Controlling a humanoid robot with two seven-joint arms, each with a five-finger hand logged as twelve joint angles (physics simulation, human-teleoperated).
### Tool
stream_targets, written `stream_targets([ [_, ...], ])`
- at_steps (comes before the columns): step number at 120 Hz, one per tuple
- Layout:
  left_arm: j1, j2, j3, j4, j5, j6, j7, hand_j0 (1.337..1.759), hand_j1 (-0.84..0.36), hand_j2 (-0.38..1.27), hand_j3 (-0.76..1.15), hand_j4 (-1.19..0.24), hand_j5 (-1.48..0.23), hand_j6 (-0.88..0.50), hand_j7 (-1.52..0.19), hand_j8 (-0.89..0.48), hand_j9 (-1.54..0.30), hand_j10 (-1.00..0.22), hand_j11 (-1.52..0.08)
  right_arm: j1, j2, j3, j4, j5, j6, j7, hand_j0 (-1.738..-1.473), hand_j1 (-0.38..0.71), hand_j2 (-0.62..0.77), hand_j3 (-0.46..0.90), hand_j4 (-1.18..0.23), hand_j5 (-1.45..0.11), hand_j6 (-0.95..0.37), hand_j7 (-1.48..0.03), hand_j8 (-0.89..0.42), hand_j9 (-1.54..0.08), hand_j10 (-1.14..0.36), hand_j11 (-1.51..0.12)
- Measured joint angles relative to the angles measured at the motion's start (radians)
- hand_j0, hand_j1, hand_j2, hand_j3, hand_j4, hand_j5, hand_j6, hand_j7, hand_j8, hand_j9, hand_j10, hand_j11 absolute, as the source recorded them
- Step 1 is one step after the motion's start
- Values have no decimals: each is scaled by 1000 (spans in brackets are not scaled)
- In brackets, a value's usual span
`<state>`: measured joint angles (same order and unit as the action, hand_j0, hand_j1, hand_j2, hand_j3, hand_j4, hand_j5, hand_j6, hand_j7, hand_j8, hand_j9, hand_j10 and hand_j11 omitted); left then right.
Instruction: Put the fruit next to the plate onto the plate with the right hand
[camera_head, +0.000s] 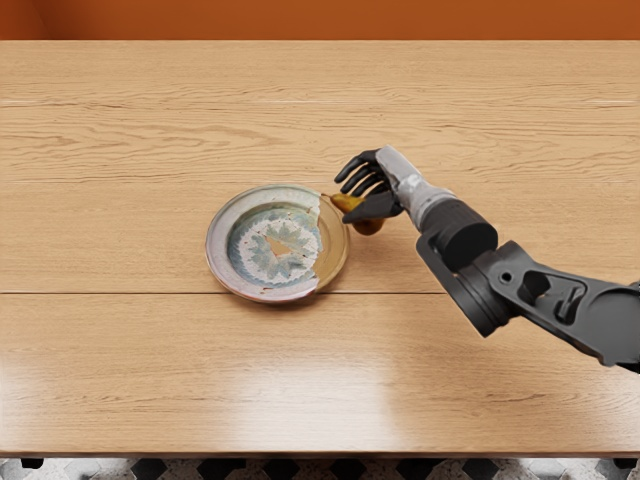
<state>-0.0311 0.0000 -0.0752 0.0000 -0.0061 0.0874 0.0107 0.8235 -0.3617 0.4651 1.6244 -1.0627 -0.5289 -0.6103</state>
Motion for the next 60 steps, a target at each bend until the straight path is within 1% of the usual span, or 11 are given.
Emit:
stream_targets([
  [60, 0, 0, 0, 0, 0, 0, 0, 1658, 349, 0, 0, 0, 0, -1, 0, -1, 0, 0, 0, 19, 73, -3, -2, -10, 0, 0, -1657, 346, 333, 0, -709, -929, -689, -925, -585, -934, -522, -921],
])
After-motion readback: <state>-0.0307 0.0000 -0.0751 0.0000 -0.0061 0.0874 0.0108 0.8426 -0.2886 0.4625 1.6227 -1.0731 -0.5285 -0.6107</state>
